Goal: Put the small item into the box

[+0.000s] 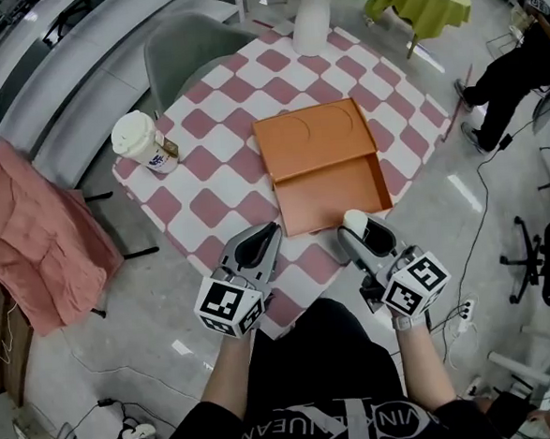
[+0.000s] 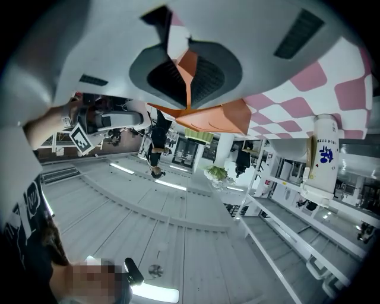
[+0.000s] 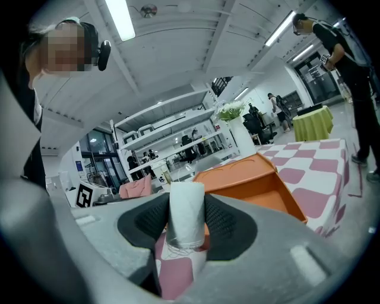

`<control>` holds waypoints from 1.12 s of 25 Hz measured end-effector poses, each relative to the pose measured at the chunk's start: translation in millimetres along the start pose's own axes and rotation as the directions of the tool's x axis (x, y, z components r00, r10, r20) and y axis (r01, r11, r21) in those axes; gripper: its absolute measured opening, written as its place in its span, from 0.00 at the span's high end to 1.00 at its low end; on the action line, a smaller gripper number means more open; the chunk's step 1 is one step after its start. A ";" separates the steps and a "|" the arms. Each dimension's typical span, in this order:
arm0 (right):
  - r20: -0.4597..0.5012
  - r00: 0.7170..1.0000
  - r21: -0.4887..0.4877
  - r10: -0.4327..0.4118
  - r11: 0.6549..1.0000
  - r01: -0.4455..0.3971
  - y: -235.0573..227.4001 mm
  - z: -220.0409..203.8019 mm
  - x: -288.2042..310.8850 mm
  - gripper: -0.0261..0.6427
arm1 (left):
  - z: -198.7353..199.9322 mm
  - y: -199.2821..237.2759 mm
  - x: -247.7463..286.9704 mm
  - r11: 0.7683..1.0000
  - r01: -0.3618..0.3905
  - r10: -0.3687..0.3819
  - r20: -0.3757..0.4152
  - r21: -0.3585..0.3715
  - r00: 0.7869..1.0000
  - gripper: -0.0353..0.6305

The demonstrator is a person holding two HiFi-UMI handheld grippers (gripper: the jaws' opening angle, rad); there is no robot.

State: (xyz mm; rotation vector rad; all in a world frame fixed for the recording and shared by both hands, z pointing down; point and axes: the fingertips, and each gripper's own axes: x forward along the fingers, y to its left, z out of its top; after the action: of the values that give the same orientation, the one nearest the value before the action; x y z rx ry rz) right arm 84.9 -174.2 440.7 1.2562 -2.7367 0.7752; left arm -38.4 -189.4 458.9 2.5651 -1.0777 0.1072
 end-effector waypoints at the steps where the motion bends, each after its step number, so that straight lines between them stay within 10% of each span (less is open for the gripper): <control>1: -0.009 1.000 -0.006 0.003 1.000 -0.003 0.4 -0.6 2.0 0.69 | -1.6 0.9 0.1 1.000 -0.003 0.003 -0.003 -0.008 1.000 0.91; 28: -0.407 0.912 -0.306 -0.052 0.948 -0.083 -28.6 -12.7 66.1 0.69 | -20.0 21.6 16.1 0.992 -0.115 0.113 -0.051 -0.041 0.992 0.91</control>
State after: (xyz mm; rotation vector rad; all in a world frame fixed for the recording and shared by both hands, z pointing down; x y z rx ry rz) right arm 58.8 -230.7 479.2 0.8862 -2.4038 0.4973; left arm -40.9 -207.3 487.2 2.4488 -1.1951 0.1716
